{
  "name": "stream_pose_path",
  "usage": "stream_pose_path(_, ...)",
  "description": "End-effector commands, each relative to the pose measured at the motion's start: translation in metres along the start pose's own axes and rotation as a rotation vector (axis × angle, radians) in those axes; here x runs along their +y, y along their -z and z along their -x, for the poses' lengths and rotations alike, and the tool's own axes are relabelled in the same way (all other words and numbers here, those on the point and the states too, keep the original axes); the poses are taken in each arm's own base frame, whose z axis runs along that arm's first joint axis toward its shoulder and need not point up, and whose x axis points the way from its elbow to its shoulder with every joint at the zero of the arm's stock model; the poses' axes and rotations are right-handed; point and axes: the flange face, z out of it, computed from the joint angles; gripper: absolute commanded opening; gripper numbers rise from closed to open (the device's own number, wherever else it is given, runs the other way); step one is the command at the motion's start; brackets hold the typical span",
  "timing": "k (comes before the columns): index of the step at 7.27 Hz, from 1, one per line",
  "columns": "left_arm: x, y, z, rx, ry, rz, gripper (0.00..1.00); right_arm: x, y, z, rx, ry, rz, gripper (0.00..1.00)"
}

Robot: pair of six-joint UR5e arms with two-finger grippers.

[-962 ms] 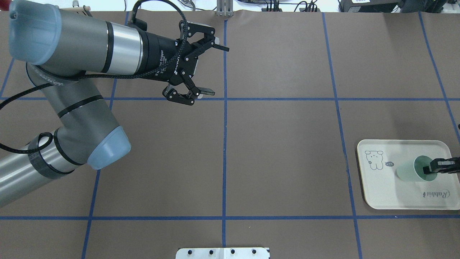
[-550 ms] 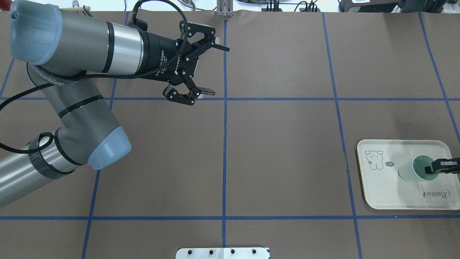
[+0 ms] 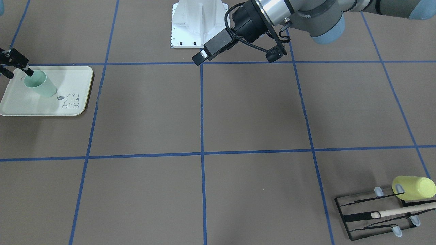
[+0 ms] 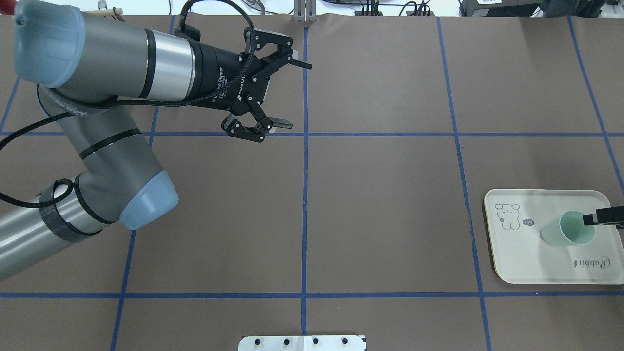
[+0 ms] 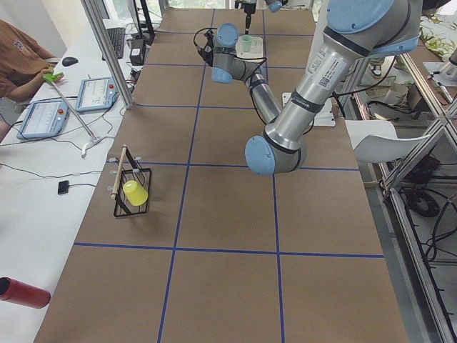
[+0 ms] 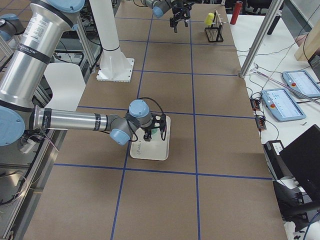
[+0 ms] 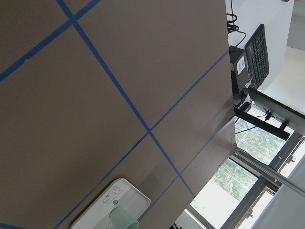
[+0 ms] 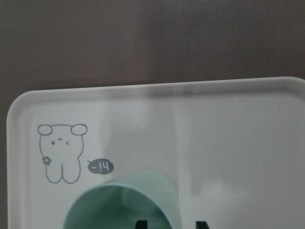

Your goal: Left arm grabs green cup and hands to right arm on tray

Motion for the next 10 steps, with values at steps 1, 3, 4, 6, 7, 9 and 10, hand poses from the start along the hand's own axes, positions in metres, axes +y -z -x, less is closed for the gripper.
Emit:
stream_pose_path(1,-0.018,-0.003,0.003,-0.032,-0.084,-0.039,1.00,-0.013,0.037,0.004,-0.046,-0.023,-0.073,1.00)
stream_pose_path(3,-0.059,0.014,0.003,-0.222,-0.244,-0.148,1.00,-0.055,0.058,0.008,-0.019,0.028,-0.143,1.00)
stream_pose_path(4,-0.092,0.056,0.011,-0.264,-0.310,-0.215,1.00,-0.081,0.069,0.003,0.025,0.072,-0.129,1.00)
stream_pose_path(6,-0.164,0.128,0.031,-0.409,-0.521,-0.320,1.00,-0.128,0.094,0.006,0.087,0.119,-0.124,1.00)
stream_pose_path(7,-0.198,0.159,0.037,-0.515,-0.650,-0.356,1.00,-0.146,0.096,0.010,0.109,0.135,-0.104,1.00)
stream_pose_path(9,-0.271,0.243,0.079,-0.770,-0.898,-0.351,1.00,-0.161,0.111,-0.005,0.156,0.170,-0.067,1.00)
stream_pose_path(10,-0.301,0.295,0.111,-0.854,-0.994,-0.329,1.00,-0.163,0.114,-0.010,0.168,0.186,-0.050,1.00)
